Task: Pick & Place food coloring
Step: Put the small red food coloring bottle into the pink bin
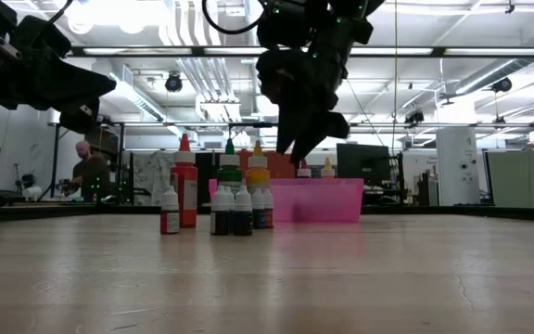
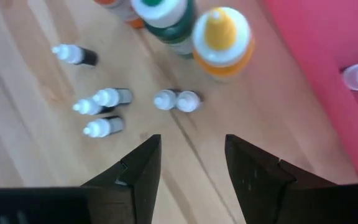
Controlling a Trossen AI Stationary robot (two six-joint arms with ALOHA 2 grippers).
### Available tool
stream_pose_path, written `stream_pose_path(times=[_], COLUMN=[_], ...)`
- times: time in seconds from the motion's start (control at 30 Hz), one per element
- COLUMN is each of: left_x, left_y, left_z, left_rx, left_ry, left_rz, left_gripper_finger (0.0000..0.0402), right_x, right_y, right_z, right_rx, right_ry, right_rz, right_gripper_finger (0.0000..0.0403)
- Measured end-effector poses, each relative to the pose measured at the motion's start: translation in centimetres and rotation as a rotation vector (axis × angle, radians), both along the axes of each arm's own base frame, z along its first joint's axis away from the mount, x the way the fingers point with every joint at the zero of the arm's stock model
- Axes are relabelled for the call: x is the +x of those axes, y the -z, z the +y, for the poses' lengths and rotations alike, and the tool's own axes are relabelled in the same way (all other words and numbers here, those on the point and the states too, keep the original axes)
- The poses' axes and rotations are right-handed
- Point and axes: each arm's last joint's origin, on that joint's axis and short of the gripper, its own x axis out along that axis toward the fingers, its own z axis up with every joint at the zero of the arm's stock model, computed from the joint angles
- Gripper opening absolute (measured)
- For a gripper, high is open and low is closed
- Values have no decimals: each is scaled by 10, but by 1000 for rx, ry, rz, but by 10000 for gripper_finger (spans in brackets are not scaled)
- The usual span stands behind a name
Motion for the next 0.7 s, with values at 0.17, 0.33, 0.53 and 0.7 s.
stream_pose_path(times=[0.17,0.33,0.53,0.7], left_x=[0,0,0,0], left_y=[0,0,0,0], left_z=[0,0,0,0], left_rx=[0,0,0,0], left_ry=[0,0,0,0], left_rz=[0,0,0,0], left_gripper_finger=[0,0,0,0], right_x=[1,4,20,28], right_y=[-3,4,9,12], right_z=[1,1,-1,-2], right_rx=[41,54,54,51], right_ry=[-18,-3,-10,-24], right_rz=[-11,18,38,67], right_gripper_finger=[169,169,169,169])
